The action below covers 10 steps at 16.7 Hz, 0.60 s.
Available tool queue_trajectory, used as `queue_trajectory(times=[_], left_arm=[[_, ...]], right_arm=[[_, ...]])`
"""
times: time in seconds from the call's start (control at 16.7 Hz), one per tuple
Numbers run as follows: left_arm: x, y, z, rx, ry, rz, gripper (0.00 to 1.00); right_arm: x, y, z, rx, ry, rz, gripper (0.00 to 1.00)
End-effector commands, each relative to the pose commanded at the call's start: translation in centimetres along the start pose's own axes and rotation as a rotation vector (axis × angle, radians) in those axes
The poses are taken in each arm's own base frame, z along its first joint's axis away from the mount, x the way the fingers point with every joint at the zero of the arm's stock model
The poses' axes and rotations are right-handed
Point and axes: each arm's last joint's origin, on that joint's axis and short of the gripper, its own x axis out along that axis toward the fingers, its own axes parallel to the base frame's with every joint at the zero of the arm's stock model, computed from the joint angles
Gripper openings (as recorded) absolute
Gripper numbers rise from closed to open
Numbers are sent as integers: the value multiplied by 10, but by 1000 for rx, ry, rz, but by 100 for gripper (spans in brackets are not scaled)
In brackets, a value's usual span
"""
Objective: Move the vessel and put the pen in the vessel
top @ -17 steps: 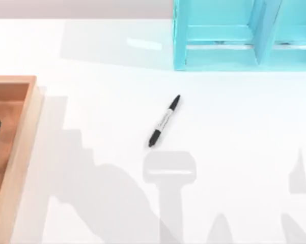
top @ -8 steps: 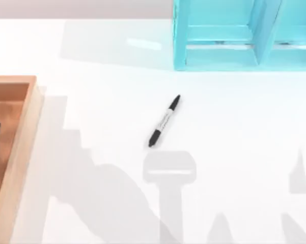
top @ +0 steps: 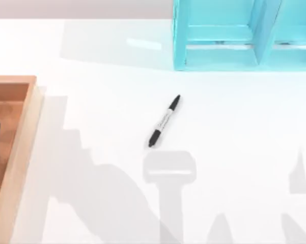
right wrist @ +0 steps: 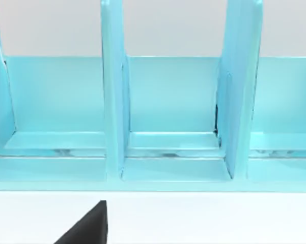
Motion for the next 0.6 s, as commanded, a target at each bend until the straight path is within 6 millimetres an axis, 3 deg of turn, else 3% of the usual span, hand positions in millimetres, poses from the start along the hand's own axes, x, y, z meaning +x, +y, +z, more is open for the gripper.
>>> queue_trajectory(times=[0.3,0.6], left_arm=[[-3,-1,5,-21,14,1,0],[-54,-6,31,-136,-121,30,0]], right_arm=[[0,0,0,0,0,0,100],[0,0,0,0,0,0,100]])
